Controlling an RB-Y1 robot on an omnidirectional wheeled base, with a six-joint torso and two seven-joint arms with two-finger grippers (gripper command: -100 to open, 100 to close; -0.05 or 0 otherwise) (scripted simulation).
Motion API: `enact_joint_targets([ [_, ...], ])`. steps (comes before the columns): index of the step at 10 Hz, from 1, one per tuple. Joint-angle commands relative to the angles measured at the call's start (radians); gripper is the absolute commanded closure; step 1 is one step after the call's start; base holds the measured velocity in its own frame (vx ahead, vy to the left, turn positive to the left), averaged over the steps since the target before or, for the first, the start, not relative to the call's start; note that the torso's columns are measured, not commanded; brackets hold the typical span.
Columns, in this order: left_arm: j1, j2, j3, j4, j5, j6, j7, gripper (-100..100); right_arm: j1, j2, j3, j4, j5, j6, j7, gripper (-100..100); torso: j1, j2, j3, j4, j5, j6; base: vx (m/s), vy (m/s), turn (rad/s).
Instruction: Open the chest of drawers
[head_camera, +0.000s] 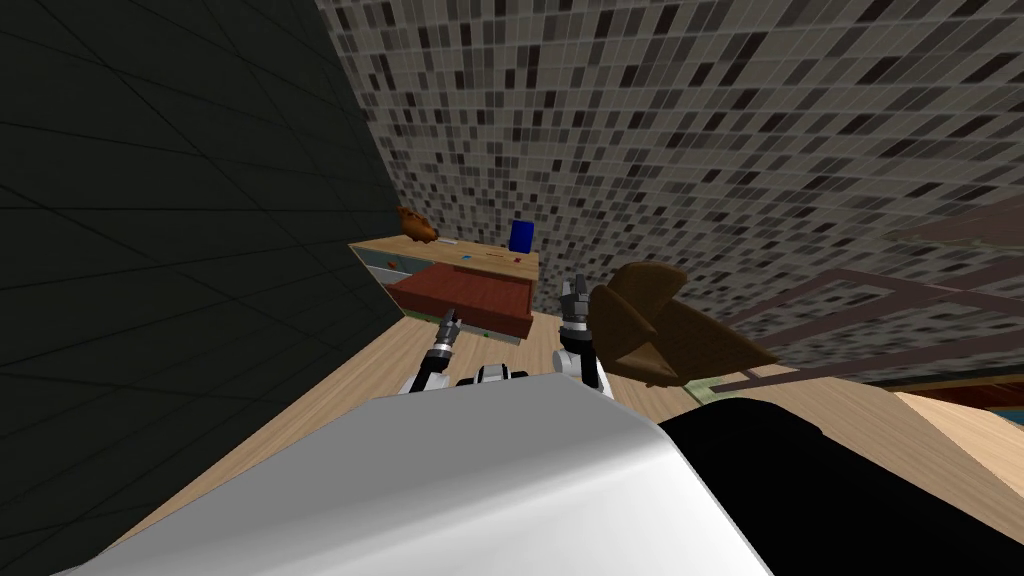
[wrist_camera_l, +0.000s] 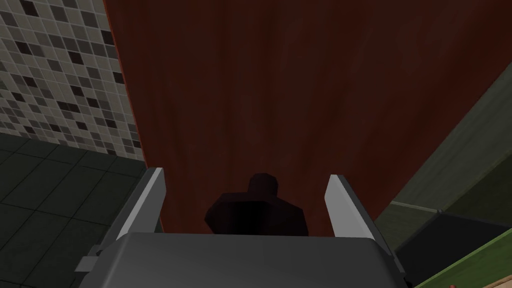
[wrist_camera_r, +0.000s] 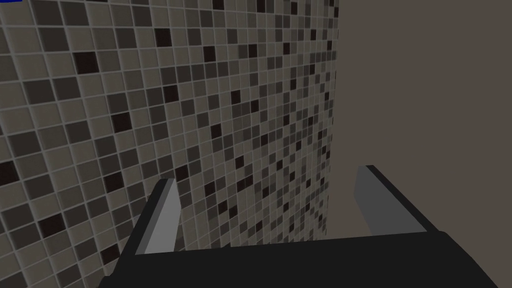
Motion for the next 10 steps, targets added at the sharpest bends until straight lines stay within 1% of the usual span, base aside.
enact_joint_targets([
  [1, -0.004, 0.005, 0.0, -0.055, 0.001, 0.057, 0.004, -100, 0.0, 0.0, 0.0, 0.0, 0.0, 0.0, 0.0, 0, 0.0, 0.001, 0.0, 0.0, 0.0, 0.0, 0.007, -0.013, 0.007],
  [3, -0.007, 0.009, 0.0, -0.099, 0.001, 0.103, 0.007, -100, 0.0, 0.0, 0.0, 0.0, 0.0, 0.0, 0.0, 0, 0.002, 0.007, 0.004, 0.002, 0.0, 0.0, -0.01, -0.008, 0.003],
  [7, -0.012, 0.017, -0.001, -0.188, 0.001, 0.195, 0.013, -100, 0.0, 0.0, 0.0, 0.0, 0.0, 0.0, 0.0, 0, 0.0, 0.015, 0.008, 0.011, -0.003, -0.001, -0.022, -0.005, 0.004],
  [8, 0.007, 0.02, -0.006, -0.166, 0.002, 0.194, 0.014, -100, 0.0, 0.0, 0.0, 0.0, 0.0, 0.0, 0.0, 0, -0.001, 0.018, 0.009, 0.014, -0.005, -0.002, 0.0, 0.0, 0.0],
  [9, 0.008, 0.021, -0.006, -0.166, 0.002, 0.203, 0.015, 0, 0.0, 0.0, 0.0, 0.0, 0.0, 0.0, 0.0, 0, 0.0, 0.016, 0.009, 0.01, -0.003, -0.001, 0.0, 0.0, 0.0],
  [10, 0.011, 0.022, -0.006, -0.162, 0.002, 0.205, 0.015, 0, 0.0, 0.0, 0.0, 0.0, 0.0, 0.0, 0.0, 0, 0.0, 0.013, 0.007, 0.007, -0.002, 0.0, 0.0, 0.0, 0.0],
])
